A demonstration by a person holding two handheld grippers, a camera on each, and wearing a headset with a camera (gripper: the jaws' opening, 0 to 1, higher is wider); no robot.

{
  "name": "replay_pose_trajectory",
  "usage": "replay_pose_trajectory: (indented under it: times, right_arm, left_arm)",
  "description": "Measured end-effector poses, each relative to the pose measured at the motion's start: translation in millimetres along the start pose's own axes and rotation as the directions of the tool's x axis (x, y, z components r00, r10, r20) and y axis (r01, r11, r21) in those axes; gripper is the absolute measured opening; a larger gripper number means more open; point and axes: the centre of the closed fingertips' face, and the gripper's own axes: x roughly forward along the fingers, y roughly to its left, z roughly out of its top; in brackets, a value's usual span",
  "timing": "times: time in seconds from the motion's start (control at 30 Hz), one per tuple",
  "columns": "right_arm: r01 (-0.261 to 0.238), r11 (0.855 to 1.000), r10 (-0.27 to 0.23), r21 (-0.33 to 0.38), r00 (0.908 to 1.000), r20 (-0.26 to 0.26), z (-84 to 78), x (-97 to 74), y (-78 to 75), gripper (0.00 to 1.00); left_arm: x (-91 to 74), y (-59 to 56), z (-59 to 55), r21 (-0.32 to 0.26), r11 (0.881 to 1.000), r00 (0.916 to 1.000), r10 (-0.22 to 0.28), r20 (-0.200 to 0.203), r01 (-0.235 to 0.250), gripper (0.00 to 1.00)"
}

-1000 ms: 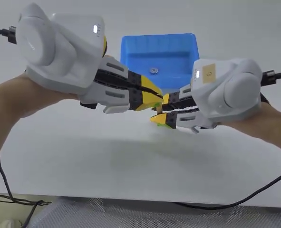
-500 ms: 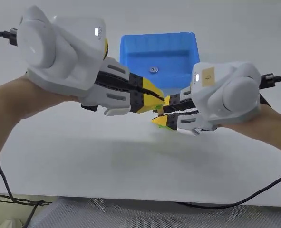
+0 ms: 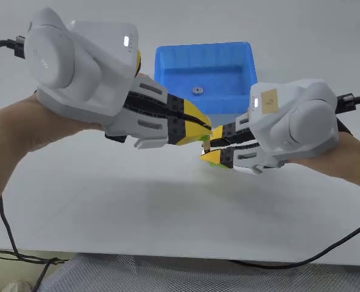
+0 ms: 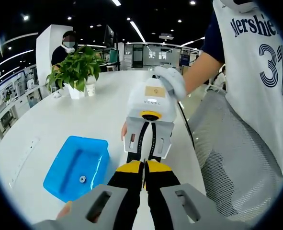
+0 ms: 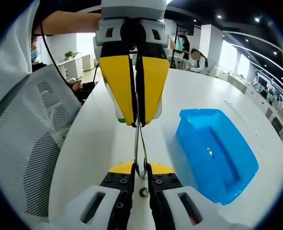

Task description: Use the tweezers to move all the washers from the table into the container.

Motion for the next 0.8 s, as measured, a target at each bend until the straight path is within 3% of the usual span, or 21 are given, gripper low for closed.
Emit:
replay_pose_trajectory:
  times: [0.53, 0.8]
  right_arm:
    - [0.004, 1.0, -0.004, 0.003, 1.0, -0.006, -0.2, -3.3, 0.6, 0.1]
    - [0.026, 1.0, -0.026, -0.001, 0.9996, 0.014, 11.2, -11.5, -5.3, 0.1]
  left_arm:
    - [-2.1, 1.0, -1.3, 0.017, 1.0, 0.9995, 0.001, -0.032, 0.0, 0.05]
    - [-8.6, 2.8, 11.9, 0.04, 0.999, 0.9998, 0.013, -0.016, -0.012, 0.05]
